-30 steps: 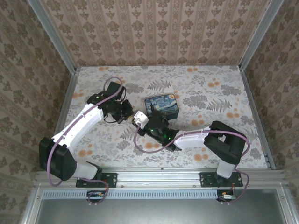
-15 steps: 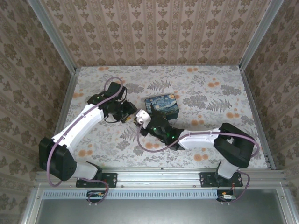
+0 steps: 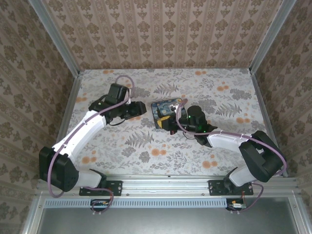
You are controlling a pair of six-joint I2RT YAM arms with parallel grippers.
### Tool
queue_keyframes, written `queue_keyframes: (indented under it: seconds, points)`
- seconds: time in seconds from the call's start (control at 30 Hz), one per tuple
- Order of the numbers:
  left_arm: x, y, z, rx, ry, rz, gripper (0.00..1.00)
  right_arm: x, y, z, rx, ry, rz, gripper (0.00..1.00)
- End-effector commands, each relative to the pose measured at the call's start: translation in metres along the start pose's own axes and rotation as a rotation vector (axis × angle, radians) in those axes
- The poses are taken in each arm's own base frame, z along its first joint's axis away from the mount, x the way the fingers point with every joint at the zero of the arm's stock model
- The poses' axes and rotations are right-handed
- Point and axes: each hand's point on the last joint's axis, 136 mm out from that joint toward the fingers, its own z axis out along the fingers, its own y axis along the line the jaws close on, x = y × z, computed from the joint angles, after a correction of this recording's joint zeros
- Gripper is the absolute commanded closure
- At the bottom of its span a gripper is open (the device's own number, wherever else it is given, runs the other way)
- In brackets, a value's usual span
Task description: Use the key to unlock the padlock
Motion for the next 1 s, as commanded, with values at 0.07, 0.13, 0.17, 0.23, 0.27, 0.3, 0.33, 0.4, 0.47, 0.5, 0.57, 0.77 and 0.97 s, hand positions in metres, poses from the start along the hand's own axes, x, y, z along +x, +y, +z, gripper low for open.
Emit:
queue_keyframes:
  seconds: [0.07, 0.13, 0.17, 0.23, 0.27, 0.3, 0.33, 0.4, 0.47, 0.5, 0.57, 0.77, 0.97]
  points:
    - [0.007, -0.049, 0.0, 0.374, -0.071, 0.363, 0.5, -0.021, 0.041, -0.026, -0.229, 0.009, 0.152, 0.92]
    - [0.014, -0.058, 0.001, 0.472, -0.049, 0.402, 0.5, -0.025, 0.035, -0.03, -0.219, 0.017, 0.213, 0.91]
    - [0.015, -0.061, 0.002, 0.507, -0.041, 0.401, 0.5, -0.034, 0.04, -0.036, -0.225, 0.004, 0.216, 0.91]
    - [0.013, -0.069, 0.003, 0.596, -0.034, 0.372, 0.51, -0.041, 0.038, -0.039, -0.219, 0.004, 0.266, 0.91]
    - [0.012, -0.074, 0.002, 0.634, -0.031, 0.362, 0.51, -0.043, 0.037, -0.04, -0.22, 0.009, 0.29, 0.91]
    - [0.011, -0.077, 0.003, 0.665, -0.025, 0.35, 0.51, -0.045, 0.037, -0.04, -0.226, 0.012, 0.31, 0.91]
    - [0.011, -0.081, 0.004, 0.693, -0.023, 0.343, 0.52, -0.047, 0.036, -0.04, -0.229, 0.015, 0.328, 0.91]
    - [0.011, -0.086, 0.003, 0.743, -0.019, 0.327, 0.53, -0.049, 0.033, -0.039, -0.224, 0.011, 0.362, 0.91]
    - [0.015, -0.089, 0.005, 0.772, 0.008, 0.316, 0.53, -0.052, 0.032, -0.038, -0.229, 0.004, 0.374, 0.91]
    - [0.019, -0.09, 0.007, 0.776, 0.027, 0.313, 0.54, -0.05, 0.028, -0.035, -0.225, 0.007, 0.387, 0.91]
    - [0.023, -0.092, 0.007, 0.786, 0.046, 0.316, 0.55, -0.052, 0.025, -0.034, -0.216, -0.005, 0.39, 0.91]
    - [0.031, -0.101, -0.003, 0.821, 0.073, 0.33, 0.59, -0.055, 0.02, -0.029, -0.209, -0.02, 0.391, 0.91]
    - [0.038, -0.092, -0.003, 0.762, 0.093, 0.333, 0.57, -0.065, 0.025, -0.031, -0.235, -0.056, 0.366, 0.91]
